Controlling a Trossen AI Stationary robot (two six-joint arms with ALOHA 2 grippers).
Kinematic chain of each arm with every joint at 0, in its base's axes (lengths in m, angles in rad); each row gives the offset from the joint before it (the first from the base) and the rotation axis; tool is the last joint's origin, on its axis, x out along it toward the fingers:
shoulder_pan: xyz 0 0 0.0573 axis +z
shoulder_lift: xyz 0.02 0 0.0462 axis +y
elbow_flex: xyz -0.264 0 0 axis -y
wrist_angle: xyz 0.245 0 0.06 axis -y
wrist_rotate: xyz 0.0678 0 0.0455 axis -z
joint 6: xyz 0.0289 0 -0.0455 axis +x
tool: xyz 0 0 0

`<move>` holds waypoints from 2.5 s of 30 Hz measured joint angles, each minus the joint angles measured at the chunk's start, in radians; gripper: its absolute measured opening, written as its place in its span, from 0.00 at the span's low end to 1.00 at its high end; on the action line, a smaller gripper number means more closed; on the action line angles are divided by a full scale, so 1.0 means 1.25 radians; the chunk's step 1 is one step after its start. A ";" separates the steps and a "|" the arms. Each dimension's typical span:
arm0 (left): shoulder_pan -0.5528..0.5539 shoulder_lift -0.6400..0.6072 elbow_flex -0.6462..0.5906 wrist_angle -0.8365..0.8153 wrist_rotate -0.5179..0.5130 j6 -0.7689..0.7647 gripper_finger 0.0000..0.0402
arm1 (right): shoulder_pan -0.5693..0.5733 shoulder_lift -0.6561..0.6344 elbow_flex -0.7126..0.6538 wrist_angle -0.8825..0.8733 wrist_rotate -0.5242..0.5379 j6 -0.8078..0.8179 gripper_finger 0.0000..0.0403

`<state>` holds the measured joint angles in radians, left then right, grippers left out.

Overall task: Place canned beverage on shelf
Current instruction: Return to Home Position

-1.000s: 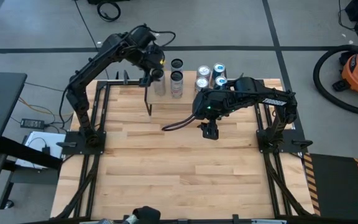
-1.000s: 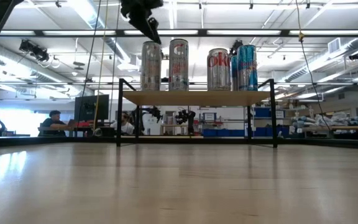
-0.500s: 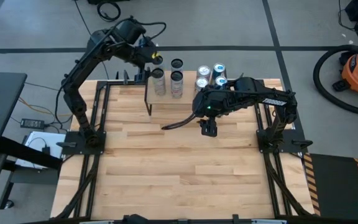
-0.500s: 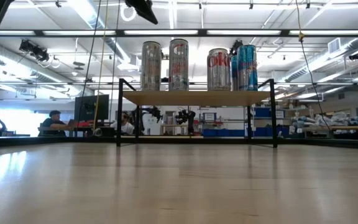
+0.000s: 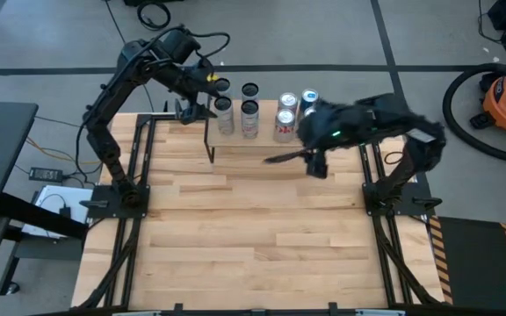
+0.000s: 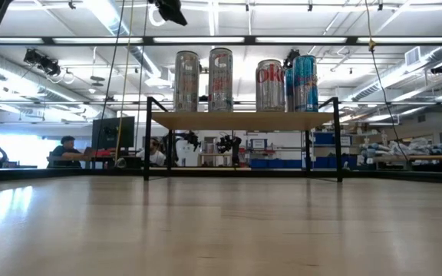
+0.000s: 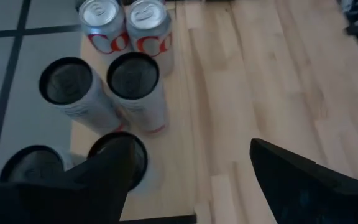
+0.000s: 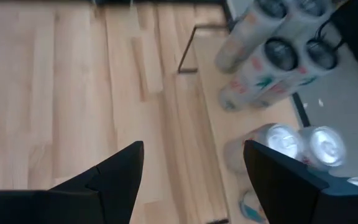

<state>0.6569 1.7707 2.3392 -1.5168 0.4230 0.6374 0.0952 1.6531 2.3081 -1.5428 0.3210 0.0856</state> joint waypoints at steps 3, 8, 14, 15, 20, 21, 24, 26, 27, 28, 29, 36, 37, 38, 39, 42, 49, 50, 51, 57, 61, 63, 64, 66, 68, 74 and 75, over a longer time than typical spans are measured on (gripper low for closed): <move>0.005 -0.012 0.000 -0.001 0.009 -0.002 0.79 | 0.000 -0.047 0.000 0.023 0.002 -0.009 0.71; 0.006 -0.043 -0.016 -0.001 0.010 -0.024 0.79 | 0.001 -0.118 0.000 0.042 0.004 -0.021 0.71; 0.006 -0.117 -0.089 0.014 0.012 -0.041 0.79 | 0.002 -0.168 0.001 0.040 0.024 -0.023 0.71; 0.006 -0.134 -0.112 0.026 0.016 -0.041 0.79 | 0.002 -0.175 0.001 0.040 0.024 -0.023 0.71; 0.006 -0.251 -0.277 0.129 0.035 -0.065 0.79 | 0.008 -0.194 0.000 0.036 0.025 -0.028 0.71; 0.006 -0.281 -0.321 0.161 0.035 -0.076 0.79 | 0.010 -0.196 0.000 0.034 0.025 -0.033 0.71; 0.005 -0.366 -0.449 0.237 0.035 -0.101 0.79 | 0.024 -0.207 -0.018 0.042 0.025 -0.049 0.71; 0.005 -0.422 -0.530 0.294 0.035 -0.127 0.79 | 0.033 -0.225 -0.059 0.062 0.032 -0.059 0.71; 0.005 -0.449 -0.568 0.323 0.034 -0.141 0.79 | 0.036 -0.237 -0.087 0.077 0.037 -0.063 0.71; 0.003 -0.475 -0.604 0.353 0.034 -0.150 0.79 | 0.039 -0.251 -0.120 0.098 0.042 -0.066 0.71; -0.002 -0.499 -0.636 0.379 0.034 -0.162 0.79 | 0.040 -0.267 -0.155 0.120 0.042 -0.069 0.71; -0.049 -0.642 -0.818 0.541 0.030 -0.238 0.79 | 0.051 -0.410 -0.457 0.313 0.015 -0.078 0.71; -0.058 -0.658 -0.841 0.559 0.023 -0.248 0.79 | 0.051 -0.433 -0.503 0.345 -0.004 -0.080 0.71; -0.067 -0.672 -0.863 0.576 0.015 -0.254 0.79 | 0.051 -0.456 -0.549 0.378 -0.026 -0.085 0.71; -0.076 -0.688 -0.887 0.594 0.004 -0.257 0.79 | 0.051 -0.478 -0.594 0.415 -0.049 -0.089 0.71; -0.105 -0.731 -0.962 0.657 -0.019 -0.273 0.79 | 0.052 -0.544 -0.729 0.524 -0.091 -0.090 0.71; -0.158 -0.815 -1.137 0.825 -0.030 -0.318 0.79 | 0.055 -0.662 -0.965 0.681 -0.092 -0.084 0.71; -0.166 -0.824 -1.160 0.848 -0.030 -0.327 0.79 | 0.055 -0.673 -0.990 0.698 -0.094 -0.084 0.71; -0.174 -0.831 -1.181 0.870 -0.030 -0.337 0.79 | 0.055 -0.684 -1.013 0.719 -0.101 -0.084 0.71; -0.232 -0.859 -1.304 0.986 -0.030 -0.375 0.79 | 0.055 -0.738 -1.153 0.840 -0.171 -0.084 0.71; -0.286 -0.864 -1.371 1.038 -0.030 -0.378 0.79 | 0.056 -0.764 -1.246 0.908 -0.182 -0.083 0.71; -0.310 -0.864 -1.397 1.062 -0.031 -0.381 0.79 | 0.059 -0.774 -1.288 0.945 -0.182 -0.083 0.71; -0.323 -0.864 -1.406 1.069 -0.036 -0.382 0.79 | 0.061 -0.779 -1.312 0.972 -0.182 -0.083 0.71; -0.347 -0.863 -1.419 1.085 -0.055 -0.382 0.79 | 0.066 -0.786 -1.354 1.013 -0.182 -0.083 0.71; -0.371 -0.863 -1.435 1.106 -0.081 -0.382 0.79 | 0.071 -0.793 -1.395 1.050 -0.182 -0.083 0.71; -0.422 -0.864 -1.484 1.174 -0.106 -0.382 0.79 | 0.091 -0.808 -1.505 1.167 -0.174 -0.058 0.71; -0.427 -0.864 -1.494 1.174 -0.106 -0.382 0.79 | 0.094 -0.810 -1.518 1.182 -0.173 -0.051 0.71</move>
<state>0.1230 0.6910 0.4723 -0.0491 0.2901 0.1593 0.2129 0.6410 0.4100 -0.0659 0.1043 0.0222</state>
